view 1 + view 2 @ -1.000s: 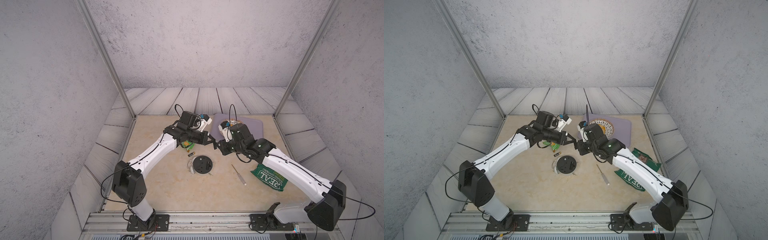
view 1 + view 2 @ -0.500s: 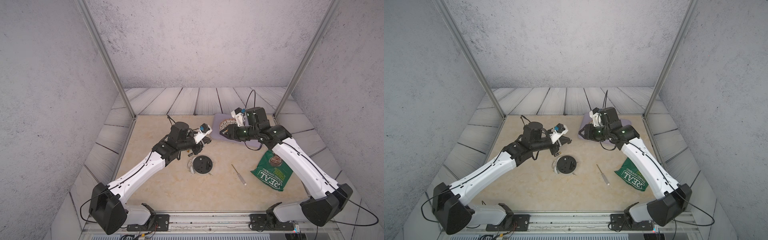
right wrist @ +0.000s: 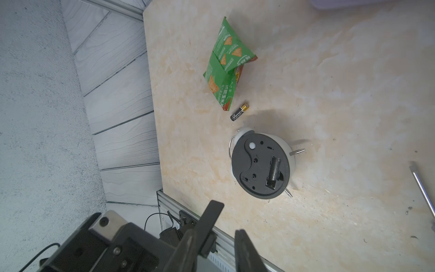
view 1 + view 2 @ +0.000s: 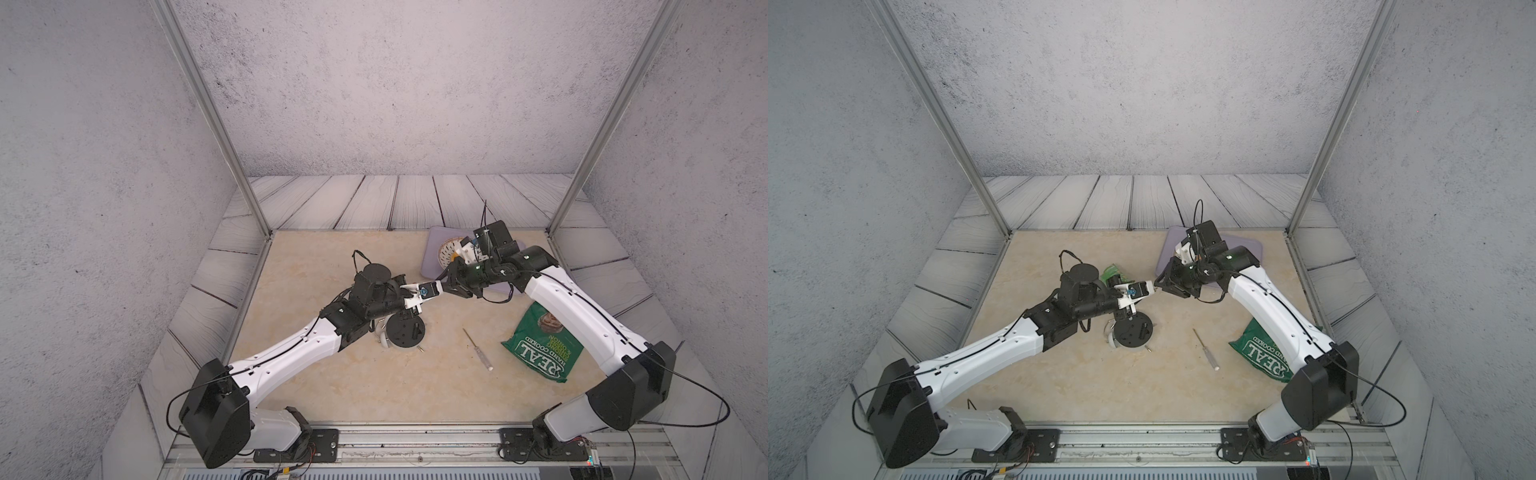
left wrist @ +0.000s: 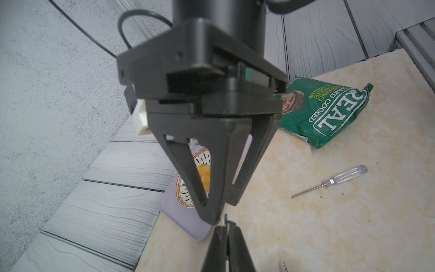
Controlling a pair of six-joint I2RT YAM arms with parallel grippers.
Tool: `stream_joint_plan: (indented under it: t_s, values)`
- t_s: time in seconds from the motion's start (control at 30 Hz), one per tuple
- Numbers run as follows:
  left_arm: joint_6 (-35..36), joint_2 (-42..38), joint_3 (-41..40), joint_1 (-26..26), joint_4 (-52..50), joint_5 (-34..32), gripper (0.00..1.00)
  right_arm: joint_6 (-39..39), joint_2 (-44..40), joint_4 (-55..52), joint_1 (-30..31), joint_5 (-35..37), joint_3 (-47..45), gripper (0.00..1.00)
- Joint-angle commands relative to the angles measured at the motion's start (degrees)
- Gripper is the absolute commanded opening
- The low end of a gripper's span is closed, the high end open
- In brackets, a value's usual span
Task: Remove the battery from the alarm
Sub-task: Pick up the cover from the center of the board.
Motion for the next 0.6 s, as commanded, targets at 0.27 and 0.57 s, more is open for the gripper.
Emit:
stream_joint_plan:
  t_s: [0.27,0.57]
  values:
    - [3.99,0.94,-1.66,-1.99,5.26,-3.22,0.0,4.48,1.22,0.79,0.32,-1.14,-0.01,0.19]
    - [6.16,1.69,-3.38,-3.52,7.88,-7.39,0.0,9.91,1.52,3.25,0.31,-2.18,-1.83,0.03]
